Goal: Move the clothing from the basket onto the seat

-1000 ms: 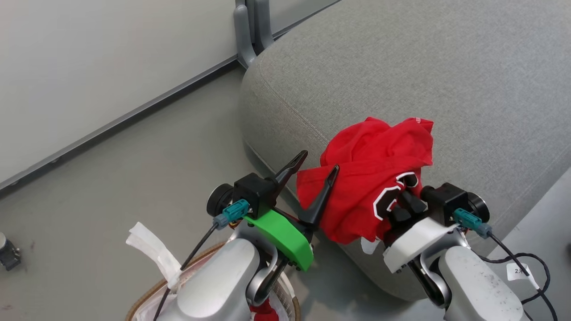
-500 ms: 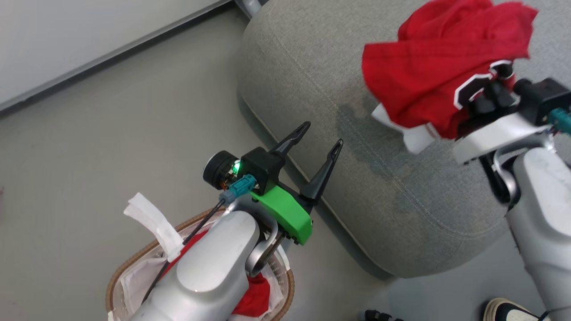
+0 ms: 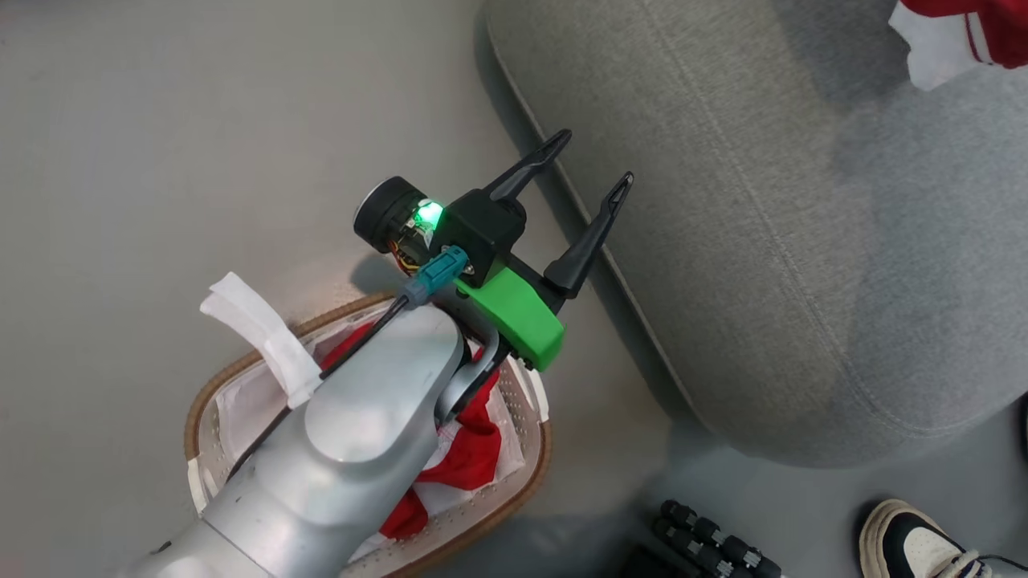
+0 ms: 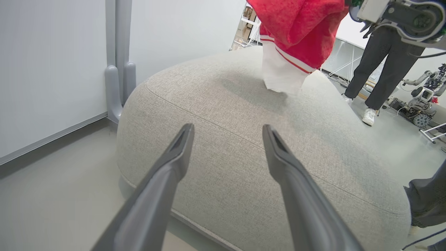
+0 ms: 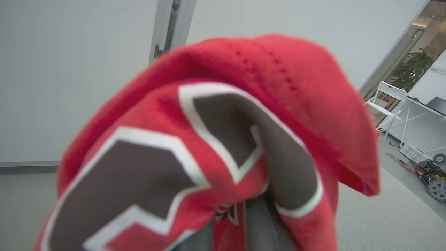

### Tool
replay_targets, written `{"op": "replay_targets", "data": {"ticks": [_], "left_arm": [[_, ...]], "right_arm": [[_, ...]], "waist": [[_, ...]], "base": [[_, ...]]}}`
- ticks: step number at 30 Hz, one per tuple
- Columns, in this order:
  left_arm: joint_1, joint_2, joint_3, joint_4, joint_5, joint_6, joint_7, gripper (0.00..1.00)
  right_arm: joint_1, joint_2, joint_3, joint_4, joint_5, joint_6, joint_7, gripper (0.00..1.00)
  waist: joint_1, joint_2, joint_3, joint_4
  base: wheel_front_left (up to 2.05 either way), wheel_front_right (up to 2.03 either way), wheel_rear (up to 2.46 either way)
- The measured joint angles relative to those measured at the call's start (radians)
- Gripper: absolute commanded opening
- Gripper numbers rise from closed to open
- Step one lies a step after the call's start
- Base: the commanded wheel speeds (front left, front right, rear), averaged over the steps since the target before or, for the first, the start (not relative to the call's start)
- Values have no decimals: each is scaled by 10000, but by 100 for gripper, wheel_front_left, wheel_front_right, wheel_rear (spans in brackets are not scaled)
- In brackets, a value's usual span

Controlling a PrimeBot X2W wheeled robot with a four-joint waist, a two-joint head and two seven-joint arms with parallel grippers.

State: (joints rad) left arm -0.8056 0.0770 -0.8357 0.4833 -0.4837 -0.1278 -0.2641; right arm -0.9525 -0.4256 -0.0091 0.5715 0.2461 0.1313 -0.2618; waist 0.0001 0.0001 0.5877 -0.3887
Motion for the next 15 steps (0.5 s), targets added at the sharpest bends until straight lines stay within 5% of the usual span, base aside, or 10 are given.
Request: {"op": "replay_targets", "data": {"ticks": [12, 13, 14, 15], "left_arm": [[-281, 234, -111, 0, 86, -10, 0, 100], [-280, 272, -96, 17, 96, -10, 0, 100], [-275, 284, -79, 31, 96, -10, -2, 100], [-264, 290, -50, 38, 96, -10, 0, 100]], "right_arm": [[-252, 140, -1381, 1743, -560, 2, 0, 0], [-101, 238, -1452, 1791, -566, 0, 0, 12], [45, 307, -1492, 1812, -591, 0, 0, 41], [221, 416, -1572, 1818, -602, 2, 0, 52]], "waist": [[1, 0, 1541, 999], [1, 0, 1599, 1071], [1, 0, 1632, 1122], [1, 0, 1652, 1171]], "base": [[0, 0, 0], [0, 0, 0], [0, 0, 0], [0, 0, 0]]}}
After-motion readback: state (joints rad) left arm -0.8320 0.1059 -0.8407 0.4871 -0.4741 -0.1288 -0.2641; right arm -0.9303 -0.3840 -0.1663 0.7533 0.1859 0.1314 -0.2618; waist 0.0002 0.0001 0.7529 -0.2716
